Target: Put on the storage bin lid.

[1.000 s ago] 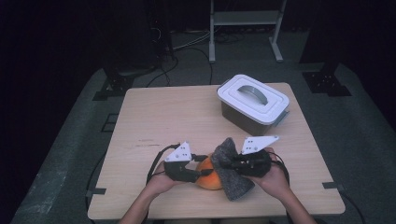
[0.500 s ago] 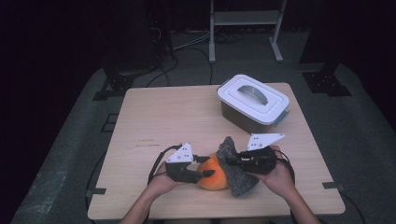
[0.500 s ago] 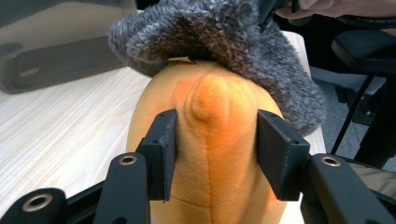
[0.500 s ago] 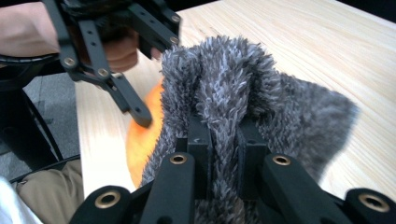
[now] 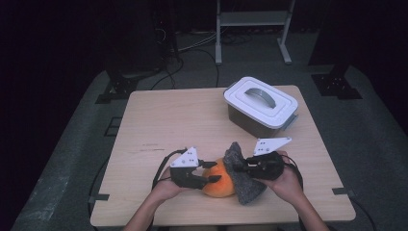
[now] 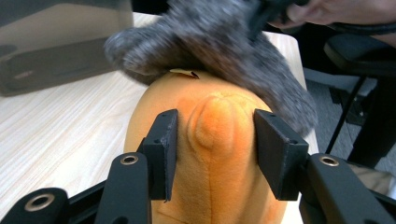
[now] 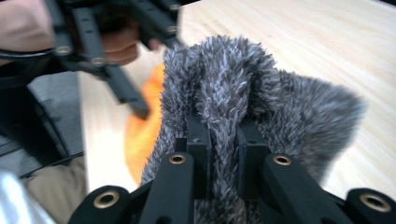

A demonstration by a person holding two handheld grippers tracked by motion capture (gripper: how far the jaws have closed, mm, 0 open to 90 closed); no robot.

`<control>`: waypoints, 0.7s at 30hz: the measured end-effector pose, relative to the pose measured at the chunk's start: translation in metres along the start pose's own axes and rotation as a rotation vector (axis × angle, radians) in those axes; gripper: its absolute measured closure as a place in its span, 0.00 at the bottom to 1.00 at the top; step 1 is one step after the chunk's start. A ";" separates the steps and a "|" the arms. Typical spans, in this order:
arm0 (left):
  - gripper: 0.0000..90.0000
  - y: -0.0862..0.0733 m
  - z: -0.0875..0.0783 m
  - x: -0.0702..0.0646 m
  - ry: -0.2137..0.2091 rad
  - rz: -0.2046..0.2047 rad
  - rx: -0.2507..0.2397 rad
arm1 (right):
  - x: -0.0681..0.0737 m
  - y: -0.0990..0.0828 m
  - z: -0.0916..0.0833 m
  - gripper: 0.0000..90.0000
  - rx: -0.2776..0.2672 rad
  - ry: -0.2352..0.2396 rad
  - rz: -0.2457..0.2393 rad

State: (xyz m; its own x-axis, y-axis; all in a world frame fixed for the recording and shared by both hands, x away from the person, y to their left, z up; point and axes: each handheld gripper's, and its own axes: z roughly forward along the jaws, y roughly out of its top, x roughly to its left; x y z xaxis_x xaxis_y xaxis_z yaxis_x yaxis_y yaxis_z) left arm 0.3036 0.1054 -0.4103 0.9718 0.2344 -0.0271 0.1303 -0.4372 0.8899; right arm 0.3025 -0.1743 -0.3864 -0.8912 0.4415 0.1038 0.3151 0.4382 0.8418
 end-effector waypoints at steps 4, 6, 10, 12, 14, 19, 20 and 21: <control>0.55 0.000 0.000 0.000 -0.017 -0.002 0.000 | -0.003 -0.002 0.001 0.87 0.008 0.010 0.013; 0.54 0.000 0.000 0.001 -0.007 -0.006 0.001 | -0.004 -0.002 0.001 0.87 0.015 0.017 0.015; 0.53 -0.003 -0.004 0.006 0.039 -0.027 0.005 | 0.000 -0.003 0.004 0.87 0.046 0.057 0.014; 0.53 -0.004 -0.007 0.010 0.065 -0.045 0.003 | 0.005 -0.002 0.006 0.87 0.060 0.072 -0.002; 0.53 -0.005 -0.010 0.013 0.096 -0.067 0.004 | 0.008 -0.001 0.009 0.87 0.067 0.078 -0.012; 0.42 -0.002 -0.013 0.014 0.071 -0.092 -0.009 | 0.009 -0.002 0.015 0.87 0.064 0.086 -0.006; 0.40 -0.001 -0.013 0.013 0.062 -0.093 -0.013 | 0.009 -0.002 0.015 0.87 0.060 0.083 -0.003; 0.39 0.000 -0.012 0.011 0.052 -0.090 -0.015 | 0.009 -0.002 0.015 0.87 0.060 0.085 0.004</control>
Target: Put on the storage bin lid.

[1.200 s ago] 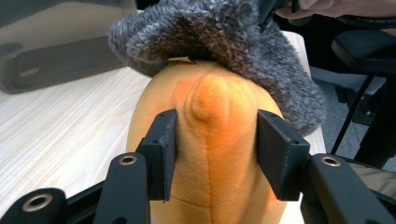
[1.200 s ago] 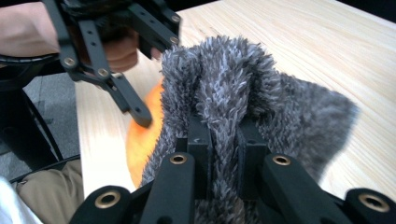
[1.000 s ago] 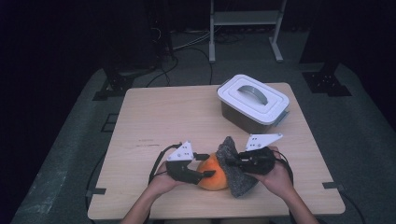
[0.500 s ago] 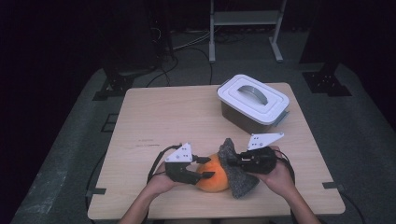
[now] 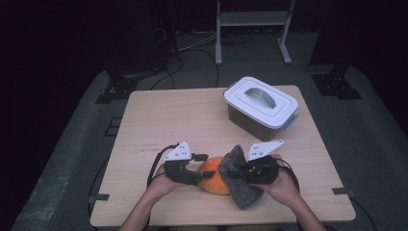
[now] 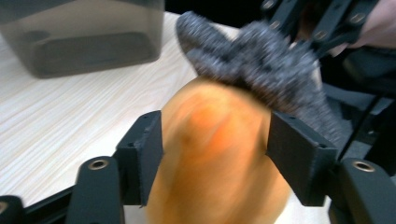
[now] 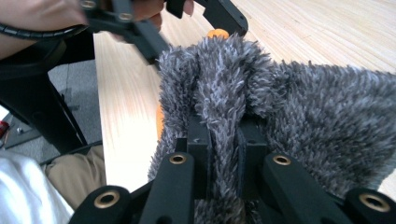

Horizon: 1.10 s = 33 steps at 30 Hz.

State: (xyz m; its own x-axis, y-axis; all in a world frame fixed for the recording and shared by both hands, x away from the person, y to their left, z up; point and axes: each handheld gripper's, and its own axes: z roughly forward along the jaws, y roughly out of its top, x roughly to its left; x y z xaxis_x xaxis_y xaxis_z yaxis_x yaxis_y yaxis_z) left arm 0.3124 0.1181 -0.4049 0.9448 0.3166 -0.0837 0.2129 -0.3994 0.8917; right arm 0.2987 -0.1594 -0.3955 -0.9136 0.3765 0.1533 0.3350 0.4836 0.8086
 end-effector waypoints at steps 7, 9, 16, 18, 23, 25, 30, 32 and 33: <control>0.51 -0.001 0.007 -0.009 -0.026 0.082 0.034 | 0.010 0.013 -0.006 0.88 -0.057 -0.027 -0.046; 0.51 0.000 0.009 -0.012 -0.038 0.104 0.036 | 0.010 0.016 -0.008 0.87 -0.057 -0.055 -0.060; 0.50 -0.001 0.004 -0.006 0.021 0.102 0.054 | 0.000 0.006 -0.004 0.88 0.014 -0.027 -0.050; 0.50 -0.002 0.003 -0.003 0.026 0.090 0.049 | 0.001 0.003 -0.002 0.88 0.032 -0.015 -0.049; 0.41 -0.001 0.002 -0.002 0.047 0.062 0.054 | 0.004 0.003 0.002 0.88 0.038 -0.006 -0.049; 0.40 0.000 0.001 -0.004 0.026 0.059 0.050 | 0.005 0.002 0.005 0.88 0.036 0.014 -0.038; 0.51 -0.002 0.004 -0.008 -0.008 0.105 0.067 | 0.007 0.004 0.002 0.88 0.004 0.067 -0.031; 0.52 -0.001 0.007 -0.011 -0.043 0.132 0.061 | 0.005 0.007 -0.004 0.88 -0.057 0.067 -0.011; 0.52 -0.001 0.008 -0.013 -0.054 0.144 0.061 | 0.006 0.010 -0.007 0.88 -0.069 0.039 -0.020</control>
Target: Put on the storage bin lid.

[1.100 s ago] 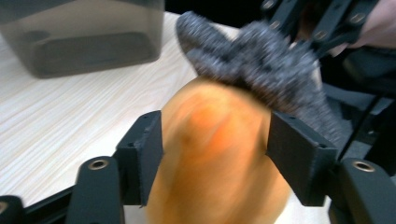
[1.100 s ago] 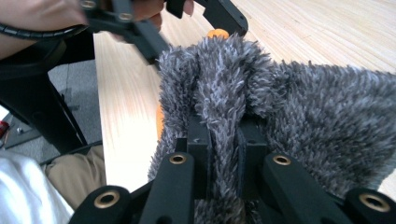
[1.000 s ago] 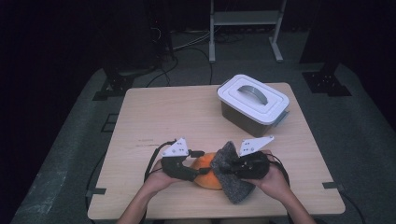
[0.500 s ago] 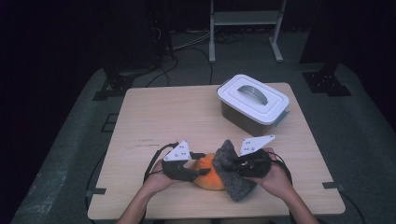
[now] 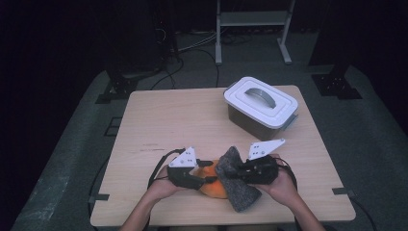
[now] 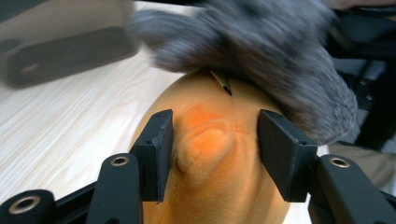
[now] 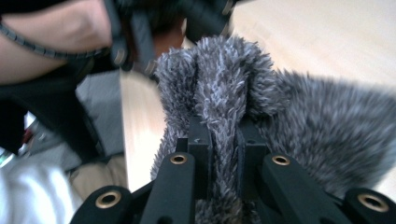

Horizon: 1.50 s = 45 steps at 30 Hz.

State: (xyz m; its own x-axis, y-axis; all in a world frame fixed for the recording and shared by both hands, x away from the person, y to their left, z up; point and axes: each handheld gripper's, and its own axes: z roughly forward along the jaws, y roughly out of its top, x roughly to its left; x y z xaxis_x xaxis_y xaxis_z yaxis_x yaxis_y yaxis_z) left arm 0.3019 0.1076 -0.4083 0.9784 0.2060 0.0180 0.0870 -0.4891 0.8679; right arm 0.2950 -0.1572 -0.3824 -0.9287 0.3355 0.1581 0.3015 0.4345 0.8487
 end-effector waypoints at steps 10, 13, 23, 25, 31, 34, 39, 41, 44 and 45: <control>0.51 -0.003 -0.004 0.003 -0.008 0.016 0.022 | -0.009 -0.008 0.001 0.88 0.052 -0.005 0.006; 0.48 -0.005 -0.005 0.006 0.009 -0.004 0.022 | -0.015 -0.015 0.000 0.88 0.061 -0.008 0.038; 0.40 -0.003 -0.007 0.009 0.102 -0.046 0.050 | -0.010 -0.017 0.008 0.88 0.084 0.022 0.051; 0.41 -0.003 -0.008 0.009 0.099 -0.047 0.053 | -0.008 -0.017 0.010 0.88 0.090 0.028 0.042; 0.48 -0.004 -0.007 0.007 0.060 -0.016 0.058 | -0.005 -0.012 0.010 0.88 0.123 0.035 0.020; 0.51 -0.003 -0.006 0.005 0.028 0.003 0.038 | -0.002 -0.003 0.004 0.88 0.069 -0.002 -0.009; 0.51 -0.002 -0.006 0.002 0.002 0.031 0.051 | 0.003 0.000 0.008 0.88 0.052 -0.024 -0.035; 0.51 -0.003 -0.007 0.003 0.010 0.022 0.052 | -0.001 -0.002 0.007 0.87 0.061 -0.025 -0.033; 0.51 -0.005 -0.009 0.006 0.018 0.005 0.051 | -0.008 -0.009 0.003 0.87 0.076 -0.029 -0.010; 0.50 -0.005 -0.009 0.008 0.023 -0.004 0.049 | -0.009 -0.010 0.002 0.87 0.077 -0.030 -0.006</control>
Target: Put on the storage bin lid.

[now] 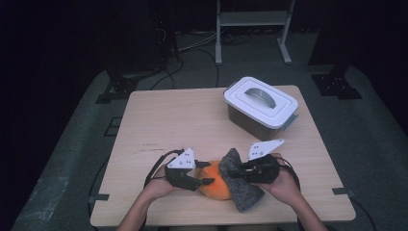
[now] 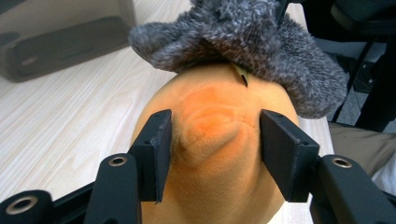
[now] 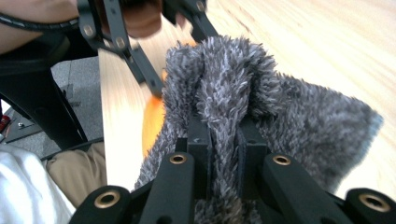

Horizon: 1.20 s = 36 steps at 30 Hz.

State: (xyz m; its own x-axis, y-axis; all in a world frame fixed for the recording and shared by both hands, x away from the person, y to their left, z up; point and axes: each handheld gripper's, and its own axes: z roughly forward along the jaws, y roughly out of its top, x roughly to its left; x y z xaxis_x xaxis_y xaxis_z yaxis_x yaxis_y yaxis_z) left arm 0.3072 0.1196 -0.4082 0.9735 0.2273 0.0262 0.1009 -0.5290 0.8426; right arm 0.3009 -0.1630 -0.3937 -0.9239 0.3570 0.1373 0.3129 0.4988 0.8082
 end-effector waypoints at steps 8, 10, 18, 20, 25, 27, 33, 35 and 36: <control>0.34 0.011 0.006 -0.008 -0.011 0.016 -0.009 | 0.002 0.003 0.006 0.87 -0.033 -0.012 0.011; 0.42 0.007 0.006 -0.006 -0.010 0.021 -0.003 | 0.002 0.003 0.006 0.87 -0.030 -0.010 0.004; 0.49 -0.010 -0.008 0.010 -0.019 -0.042 -0.013 | -0.021 -0.019 0.002 0.87 -0.039 0.013 0.111; 0.49 -0.014 -0.012 0.014 -0.017 -0.053 -0.014 | -0.025 -0.023 0.003 0.87 -0.025 0.009 0.126; 0.49 -0.017 -0.014 0.017 -0.037 -0.056 -0.024 | -0.030 -0.025 0.000 0.87 -0.042 0.003 0.158; 0.49 -0.017 -0.013 0.016 -0.040 -0.057 -0.025 | -0.028 -0.020 -0.002 0.87 -0.083 0.021 0.156; 0.48 -0.017 -0.013 0.017 -0.043 -0.077 -0.042 | -0.032 -0.026 0.005 0.86 -0.018 0.042 0.160; 0.48 -0.015 -0.011 0.016 -0.041 -0.068 -0.044 | -0.034 -0.028 0.002 0.86 -0.009 0.024 0.166; 0.48 -0.014 -0.010 0.015 -0.043 -0.059 -0.044 | -0.034 -0.027 -0.001 0.87 -0.022 0.017 0.164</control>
State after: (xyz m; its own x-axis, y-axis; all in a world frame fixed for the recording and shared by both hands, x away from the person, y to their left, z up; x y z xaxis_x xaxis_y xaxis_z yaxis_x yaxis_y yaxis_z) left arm 0.3180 0.1388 -0.4143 0.9741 0.2211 -0.0467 0.1503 -0.4792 0.8647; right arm 0.3235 -0.1890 -0.4195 -0.8642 0.4193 0.2780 0.4556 0.4176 0.7862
